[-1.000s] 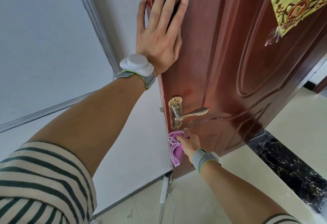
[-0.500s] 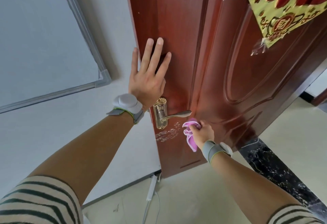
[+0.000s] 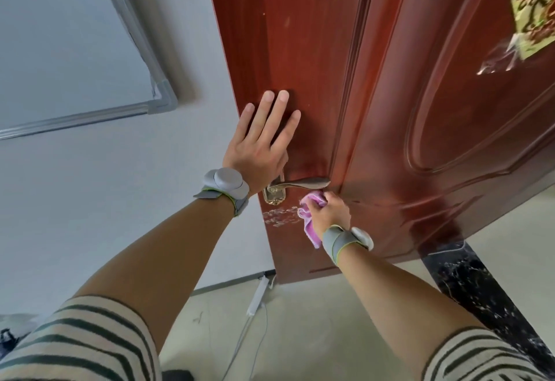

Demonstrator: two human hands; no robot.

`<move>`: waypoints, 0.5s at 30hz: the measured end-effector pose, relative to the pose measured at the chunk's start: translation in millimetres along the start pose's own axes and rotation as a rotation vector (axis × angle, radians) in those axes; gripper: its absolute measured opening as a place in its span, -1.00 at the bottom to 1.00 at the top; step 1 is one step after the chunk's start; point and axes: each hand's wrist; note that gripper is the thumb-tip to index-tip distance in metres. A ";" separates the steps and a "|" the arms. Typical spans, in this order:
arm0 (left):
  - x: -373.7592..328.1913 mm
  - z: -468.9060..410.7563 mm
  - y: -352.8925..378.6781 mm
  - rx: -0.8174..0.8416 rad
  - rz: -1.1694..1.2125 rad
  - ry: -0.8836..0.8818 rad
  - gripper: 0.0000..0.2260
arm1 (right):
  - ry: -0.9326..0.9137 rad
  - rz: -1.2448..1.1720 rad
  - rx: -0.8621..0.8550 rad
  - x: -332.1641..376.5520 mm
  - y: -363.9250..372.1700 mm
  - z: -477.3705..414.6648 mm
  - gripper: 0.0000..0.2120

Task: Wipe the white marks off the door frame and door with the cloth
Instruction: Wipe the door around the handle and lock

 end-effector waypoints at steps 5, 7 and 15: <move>4.4 5.6 13.9 -0.072 -0.041 0.034 -0.50 | 0.090 0.069 0.089 -26.8 0.4 -7.0 -0.84; 1.6 7.3 18.1 -0.093 -0.060 0.014 -0.48 | -0.100 -0.100 -0.044 -19.9 2.8 -0.7 -0.86; -5.5 10.0 23.6 -0.115 -0.076 -0.020 -0.47 | 0.075 0.014 0.150 -16.4 23.3 11.1 -0.85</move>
Point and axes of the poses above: each hand's wrist, its own z-axis away from the middle knuckle, its own y-axis out of the palm, x = y × z, and after that the axes turned 13 degrees about -x, right-handed
